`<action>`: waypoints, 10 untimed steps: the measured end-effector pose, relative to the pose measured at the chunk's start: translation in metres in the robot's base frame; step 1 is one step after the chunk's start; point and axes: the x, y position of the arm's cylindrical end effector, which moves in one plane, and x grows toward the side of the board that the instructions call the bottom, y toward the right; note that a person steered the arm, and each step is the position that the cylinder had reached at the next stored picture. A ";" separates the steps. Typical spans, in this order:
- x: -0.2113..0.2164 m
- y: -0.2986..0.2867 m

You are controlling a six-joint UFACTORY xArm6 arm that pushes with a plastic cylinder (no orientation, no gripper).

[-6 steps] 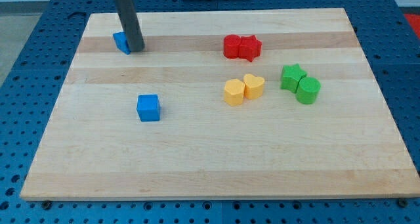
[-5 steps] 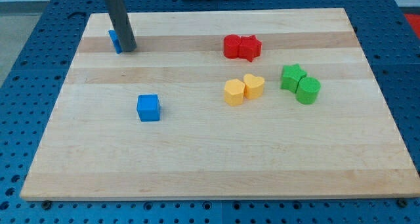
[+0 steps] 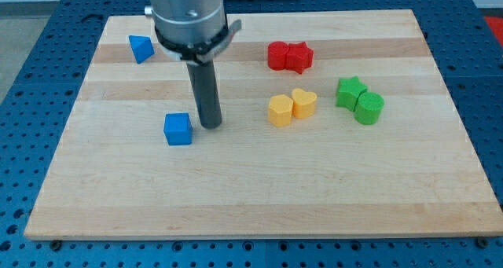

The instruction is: Push blue cube slightly up

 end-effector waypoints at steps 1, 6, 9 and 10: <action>0.016 -0.003; -0.037 -0.041; -0.081 -0.046; -0.032 -0.044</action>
